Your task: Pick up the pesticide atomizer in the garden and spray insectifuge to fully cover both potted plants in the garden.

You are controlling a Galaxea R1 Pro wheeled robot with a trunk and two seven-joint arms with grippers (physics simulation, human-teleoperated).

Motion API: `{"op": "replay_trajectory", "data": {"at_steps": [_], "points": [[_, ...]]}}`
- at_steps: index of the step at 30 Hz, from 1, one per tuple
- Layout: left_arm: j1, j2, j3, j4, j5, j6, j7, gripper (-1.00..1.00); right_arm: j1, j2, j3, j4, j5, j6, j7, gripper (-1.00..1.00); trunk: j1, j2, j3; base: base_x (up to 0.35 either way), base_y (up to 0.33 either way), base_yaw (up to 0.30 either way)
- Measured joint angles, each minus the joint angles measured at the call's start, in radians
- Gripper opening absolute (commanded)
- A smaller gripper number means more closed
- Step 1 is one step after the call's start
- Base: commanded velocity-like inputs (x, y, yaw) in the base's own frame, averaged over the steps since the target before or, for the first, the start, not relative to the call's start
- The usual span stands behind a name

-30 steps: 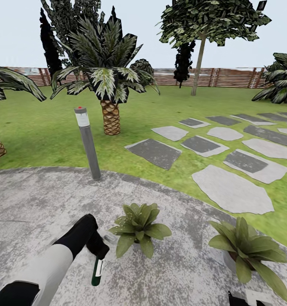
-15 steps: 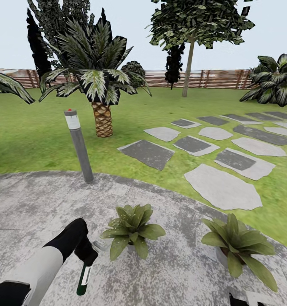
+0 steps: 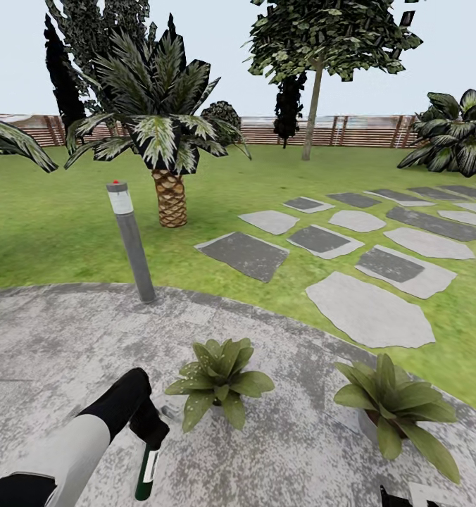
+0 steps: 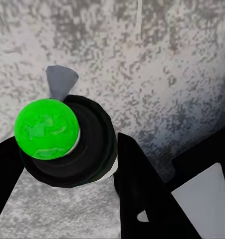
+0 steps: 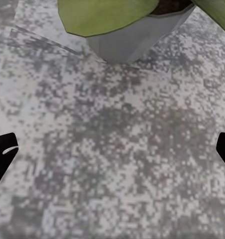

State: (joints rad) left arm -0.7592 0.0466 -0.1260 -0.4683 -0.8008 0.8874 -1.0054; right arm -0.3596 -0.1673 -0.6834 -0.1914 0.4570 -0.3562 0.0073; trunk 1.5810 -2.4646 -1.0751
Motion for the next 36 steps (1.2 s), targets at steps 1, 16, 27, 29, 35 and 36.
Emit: {"op": "replay_trajectory", "data": {"at_steps": [1, 16, 27, 29, 35, 36], "points": [[0.000, -0.008, 0.000, -0.001, -0.002, -0.002, 0.000, -1.00, 0.000, 0.000, 0.000, 0.000, 0.000, 0.000, 0.000, 1.00, 0.000, 0.000, 0.000, 0.000, 0.000, 0.000], [0.066, -0.018, 0.002, -0.004, -0.012, -0.084, 0.000, -1.00, 0.000, 0.000, 0.000, 0.000, 0.000, 0.000, 0.000, 1.00, 0.000, 0.000, 0.000, 0.000, 0.000, 0.000], [0.058, -0.041, -0.001, -0.108, -0.009, -0.076, -0.006, -1.00, 0.000, -0.001, 0.000, 0.000, 0.000, 0.000, 0.000, 1.00, 0.000, 0.000, 0.000, 0.000, 0.000, 0.000], [0.056, -0.032, 0.004, -0.109, -0.010, -0.075, -0.007, -1.00, 0.000, -0.002, 0.000, 0.000, 0.000, 0.000, 0.000, 1.00, 0.000, 0.000, 0.000, 0.000, 0.000, 0.000], [0.043, 0.002, 0.004, -0.112, -0.014, -0.066, -0.036, -1.00, 0.000, -0.002, 0.000, 0.000, 0.000, 0.000, 0.000, 1.00, 0.000, 0.000, 0.000, 0.091, 0.125, -0.118], [0.031, 0.002, 0.002, -0.114, -0.017, -0.058, -0.059, -1.00, 0.000, -0.002, 0.000, 0.000, 0.000, 0.000, 0.000, 1.00, 0.000, 0.000, 0.001, 0.050, 0.278, -0.248]]}}
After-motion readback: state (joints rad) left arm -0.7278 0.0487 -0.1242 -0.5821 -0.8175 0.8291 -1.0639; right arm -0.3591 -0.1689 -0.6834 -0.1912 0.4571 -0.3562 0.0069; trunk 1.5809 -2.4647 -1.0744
